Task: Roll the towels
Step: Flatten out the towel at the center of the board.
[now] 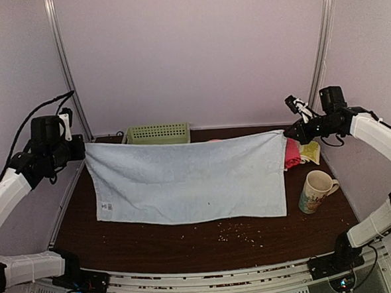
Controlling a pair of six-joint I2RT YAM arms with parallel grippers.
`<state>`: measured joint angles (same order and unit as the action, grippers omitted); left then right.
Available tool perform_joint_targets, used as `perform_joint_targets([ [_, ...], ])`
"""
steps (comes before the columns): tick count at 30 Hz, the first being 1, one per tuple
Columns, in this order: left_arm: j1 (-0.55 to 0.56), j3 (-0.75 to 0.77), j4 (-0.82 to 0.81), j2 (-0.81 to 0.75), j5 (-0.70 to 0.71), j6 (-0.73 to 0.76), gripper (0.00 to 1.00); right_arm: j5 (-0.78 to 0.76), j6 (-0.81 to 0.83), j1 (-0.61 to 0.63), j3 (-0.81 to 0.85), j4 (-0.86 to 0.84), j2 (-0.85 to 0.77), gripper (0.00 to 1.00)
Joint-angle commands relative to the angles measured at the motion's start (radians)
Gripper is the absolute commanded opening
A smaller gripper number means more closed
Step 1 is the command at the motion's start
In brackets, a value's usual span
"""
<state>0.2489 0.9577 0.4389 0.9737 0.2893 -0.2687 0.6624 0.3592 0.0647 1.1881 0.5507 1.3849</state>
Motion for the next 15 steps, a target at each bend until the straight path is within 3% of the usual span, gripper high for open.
perform_joint_targets([
  [1, 0.000, 0.120, -0.101, -0.073, 0.026, 0.029, 0.00, -0.038, -0.069, -0.008, 0.083, -0.113, -0.146, 0.00],
  [8, 0.000, 0.083, -0.082, -0.293, -0.034, 0.033, 0.00, 0.068, -0.072, -0.008, 0.034, -0.060, -0.359, 0.00],
  [15, 0.000, 0.043, 0.021, -0.509, -0.061, 0.039, 0.00, 0.144, 0.068, -0.007, -0.081, 0.148, -0.633, 0.00],
])
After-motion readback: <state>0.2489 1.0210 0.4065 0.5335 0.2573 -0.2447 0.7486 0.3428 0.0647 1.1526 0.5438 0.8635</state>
